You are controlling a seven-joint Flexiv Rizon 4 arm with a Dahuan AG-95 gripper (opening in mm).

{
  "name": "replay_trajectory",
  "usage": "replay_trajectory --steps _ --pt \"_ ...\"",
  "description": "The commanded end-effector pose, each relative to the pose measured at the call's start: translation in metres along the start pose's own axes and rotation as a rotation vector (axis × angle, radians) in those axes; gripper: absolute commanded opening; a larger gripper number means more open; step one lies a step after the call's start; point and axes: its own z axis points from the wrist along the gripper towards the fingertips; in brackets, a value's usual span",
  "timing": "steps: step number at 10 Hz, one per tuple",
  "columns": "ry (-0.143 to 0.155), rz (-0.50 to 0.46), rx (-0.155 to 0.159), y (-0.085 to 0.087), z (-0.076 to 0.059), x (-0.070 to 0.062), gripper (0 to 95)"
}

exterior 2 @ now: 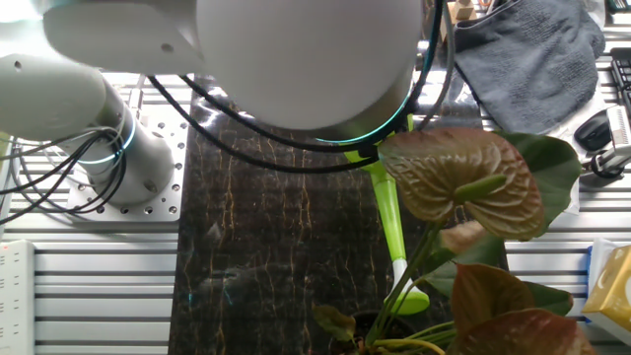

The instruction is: Water the plant

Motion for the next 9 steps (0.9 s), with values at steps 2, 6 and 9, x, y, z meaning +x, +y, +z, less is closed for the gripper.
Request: replay_trajectory --steps 2,6,9 --pt "-0.004 0.0 0.001 -0.0005 0.0001 -0.0003 0.0" --pt "0.002 0.001 0.0 -0.0005 0.0001 -0.0003 0.0" --pt "0.001 -0.001 0.0 -0.0005 0.0001 -0.0003 0.0"
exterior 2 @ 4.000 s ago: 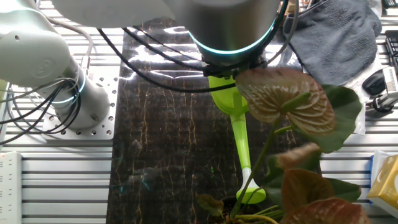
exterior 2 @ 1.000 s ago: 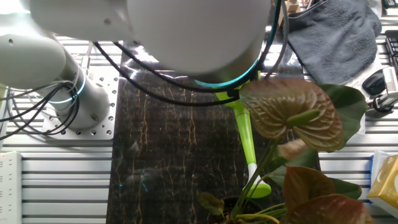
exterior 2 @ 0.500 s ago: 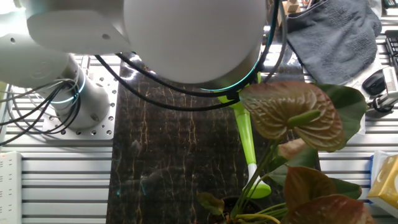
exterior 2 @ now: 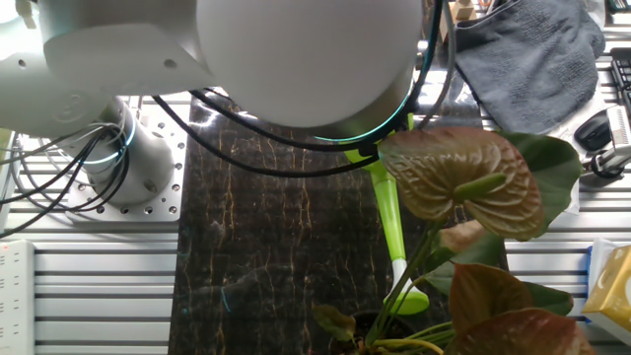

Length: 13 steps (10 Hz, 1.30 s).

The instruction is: Water the plant

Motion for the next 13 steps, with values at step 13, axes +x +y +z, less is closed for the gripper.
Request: replay_trajectory --steps 13 --pt "-0.003 0.007 0.011 -0.0005 0.0001 0.0002 0.0"
